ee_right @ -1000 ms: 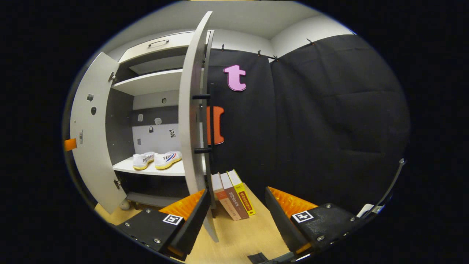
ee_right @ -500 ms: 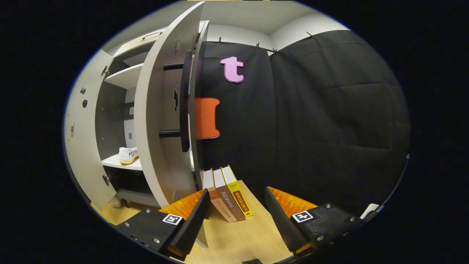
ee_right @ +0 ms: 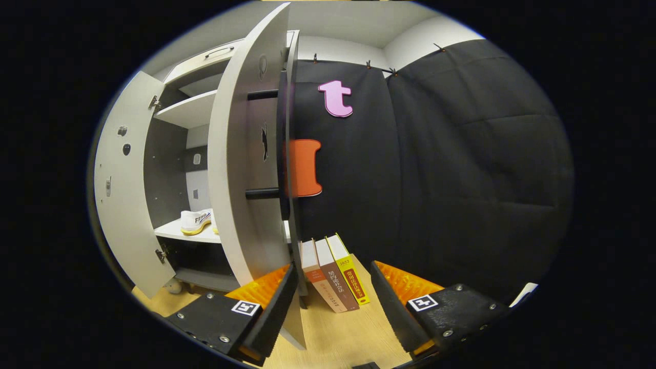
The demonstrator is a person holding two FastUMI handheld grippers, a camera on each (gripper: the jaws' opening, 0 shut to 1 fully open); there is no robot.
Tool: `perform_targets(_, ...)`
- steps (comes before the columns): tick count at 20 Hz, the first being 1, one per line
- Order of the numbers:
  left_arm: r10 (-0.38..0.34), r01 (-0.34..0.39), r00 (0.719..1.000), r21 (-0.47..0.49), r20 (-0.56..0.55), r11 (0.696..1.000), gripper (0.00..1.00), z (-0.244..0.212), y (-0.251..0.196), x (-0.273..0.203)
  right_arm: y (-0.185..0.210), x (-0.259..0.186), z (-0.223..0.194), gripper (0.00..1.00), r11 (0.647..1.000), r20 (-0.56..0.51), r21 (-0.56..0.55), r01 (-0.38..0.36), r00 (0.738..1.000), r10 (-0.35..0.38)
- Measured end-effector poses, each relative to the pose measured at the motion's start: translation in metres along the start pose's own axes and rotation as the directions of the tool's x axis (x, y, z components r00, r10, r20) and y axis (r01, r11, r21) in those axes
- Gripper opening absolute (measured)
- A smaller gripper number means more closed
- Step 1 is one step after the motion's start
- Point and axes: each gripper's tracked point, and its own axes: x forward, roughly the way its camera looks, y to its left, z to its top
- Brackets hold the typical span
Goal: Grab one shoe with the right hand and put it into the shoe cabinet, grab the other shoe with the left hand and put it into the shoe cabinet; then close the right door with the right hand and the left door with the left hand.
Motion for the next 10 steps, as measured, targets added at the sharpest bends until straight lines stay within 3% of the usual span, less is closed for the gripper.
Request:
perform_targets(4, 0.029, -0.028, 1.0, 0.014, -0.003, 1.0, 0.98, -0.001, 0.025, 0.003, 0.02, -0.004, -0.002, 0.89, 1.0, -0.003, 0.012, -0.023, 1.0, 0.023)
perform_targets(10, 0.064, -0.064, 0.998, -0.013, -0.02, 0.998, 0.99, -0.005, 0.055, 0.008, 0.09, 0.001, -0.006, 0.89, 0.986, -0.016, 0.029, -0.162, 0.987, 0.162)
